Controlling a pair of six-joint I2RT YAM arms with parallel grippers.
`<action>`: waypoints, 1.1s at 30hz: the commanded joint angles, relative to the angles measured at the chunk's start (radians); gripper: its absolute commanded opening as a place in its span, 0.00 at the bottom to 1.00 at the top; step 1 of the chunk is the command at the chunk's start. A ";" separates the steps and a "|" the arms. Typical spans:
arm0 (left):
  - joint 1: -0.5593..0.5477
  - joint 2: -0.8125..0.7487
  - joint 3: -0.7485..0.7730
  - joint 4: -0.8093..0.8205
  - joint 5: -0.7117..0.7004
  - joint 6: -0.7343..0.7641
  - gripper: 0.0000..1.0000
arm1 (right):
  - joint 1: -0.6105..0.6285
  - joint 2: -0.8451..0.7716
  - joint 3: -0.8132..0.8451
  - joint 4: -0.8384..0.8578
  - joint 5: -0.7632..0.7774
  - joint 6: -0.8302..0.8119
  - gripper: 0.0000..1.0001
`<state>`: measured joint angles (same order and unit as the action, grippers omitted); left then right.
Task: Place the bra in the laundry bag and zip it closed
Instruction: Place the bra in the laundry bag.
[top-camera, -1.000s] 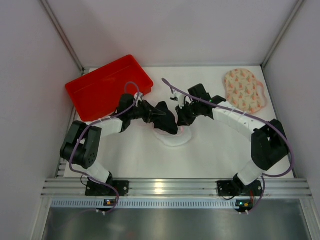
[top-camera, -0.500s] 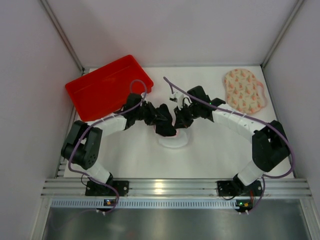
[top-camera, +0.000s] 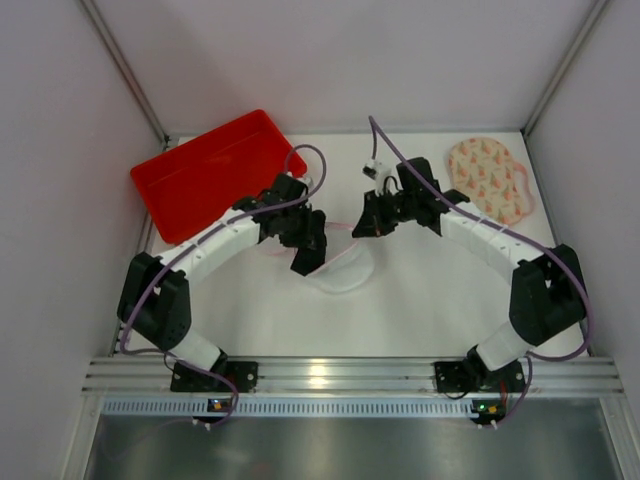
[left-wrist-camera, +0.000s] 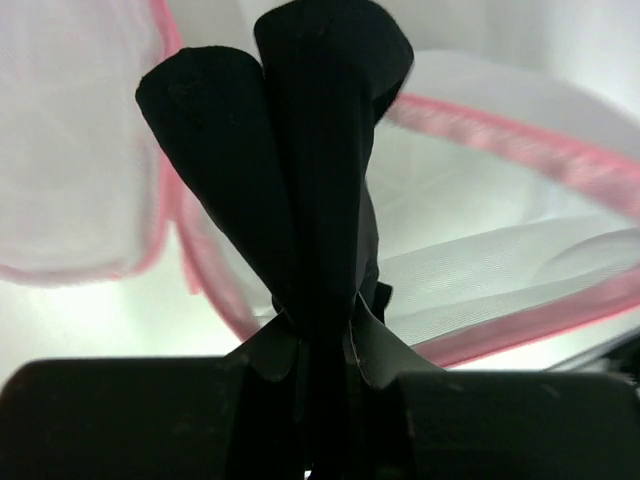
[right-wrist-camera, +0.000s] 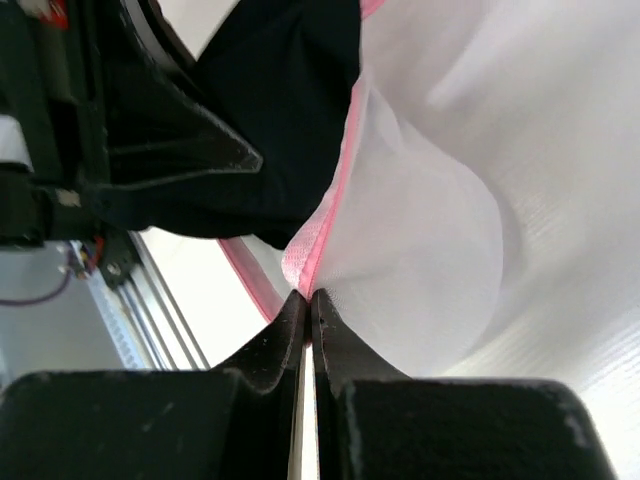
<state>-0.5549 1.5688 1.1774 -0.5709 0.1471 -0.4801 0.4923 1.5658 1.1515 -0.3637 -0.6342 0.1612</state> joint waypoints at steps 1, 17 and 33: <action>-0.031 -0.056 0.001 -0.145 -0.177 0.094 0.00 | -0.012 -0.052 -0.010 0.123 -0.061 0.125 0.00; -0.304 0.198 0.200 -0.144 -0.431 -0.215 0.00 | -0.018 -0.018 -0.133 0.238 -0.114 0.304 0.00; -0.238 0.260 0.064 -0.051 -0.264 -0.246 0.00 | -0.139 -0.099 -0.262 0.244 -0.087 0.357 0.00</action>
<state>-0.8158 1.8874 1.3270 -0.6331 -0.1669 -0.7574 0.3809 1.5177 0.8814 -0.1654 -0.7101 0.5026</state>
